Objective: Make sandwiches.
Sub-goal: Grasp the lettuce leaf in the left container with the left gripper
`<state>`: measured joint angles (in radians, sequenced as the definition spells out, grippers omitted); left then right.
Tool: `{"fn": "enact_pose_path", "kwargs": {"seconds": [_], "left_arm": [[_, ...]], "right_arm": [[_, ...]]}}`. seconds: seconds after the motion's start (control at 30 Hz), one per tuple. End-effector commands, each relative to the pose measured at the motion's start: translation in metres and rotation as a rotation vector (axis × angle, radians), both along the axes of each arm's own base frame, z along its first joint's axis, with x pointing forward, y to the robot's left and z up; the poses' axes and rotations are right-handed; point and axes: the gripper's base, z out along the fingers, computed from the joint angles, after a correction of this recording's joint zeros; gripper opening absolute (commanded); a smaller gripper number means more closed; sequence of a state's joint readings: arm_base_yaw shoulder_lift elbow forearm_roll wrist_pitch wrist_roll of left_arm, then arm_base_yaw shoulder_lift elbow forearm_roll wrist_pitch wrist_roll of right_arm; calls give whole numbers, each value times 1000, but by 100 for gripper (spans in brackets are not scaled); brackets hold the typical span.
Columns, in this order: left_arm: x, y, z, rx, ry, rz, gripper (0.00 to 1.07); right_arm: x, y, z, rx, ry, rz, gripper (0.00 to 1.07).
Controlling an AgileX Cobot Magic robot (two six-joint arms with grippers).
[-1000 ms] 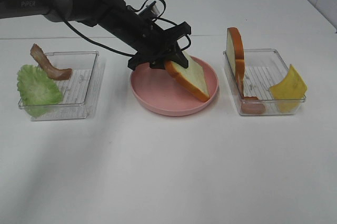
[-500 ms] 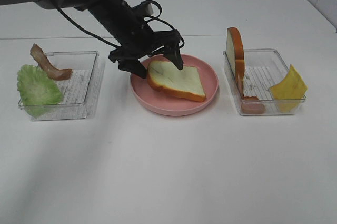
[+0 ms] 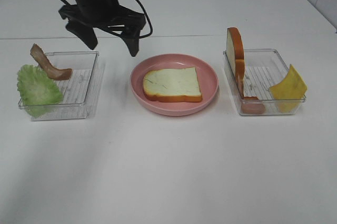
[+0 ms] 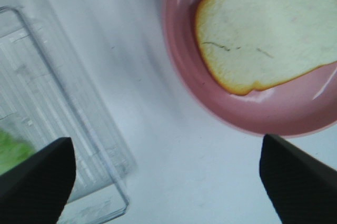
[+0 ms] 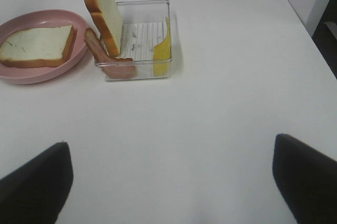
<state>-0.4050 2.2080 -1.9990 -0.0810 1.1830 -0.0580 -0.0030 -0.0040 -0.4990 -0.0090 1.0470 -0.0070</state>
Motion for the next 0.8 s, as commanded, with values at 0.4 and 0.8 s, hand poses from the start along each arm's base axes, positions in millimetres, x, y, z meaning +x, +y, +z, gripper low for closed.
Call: {"fn": "enact_pose_path", "kwargs": {"seconds": [0.4,0.8], "left_arm": [[-37,119,27,167,100,149,87],[-22,167,13,165,80,250,87]], "right_arm": [[-4,0,0,8,-22,-4,98],[-4,0,0,8,-22,-4,98]]}}
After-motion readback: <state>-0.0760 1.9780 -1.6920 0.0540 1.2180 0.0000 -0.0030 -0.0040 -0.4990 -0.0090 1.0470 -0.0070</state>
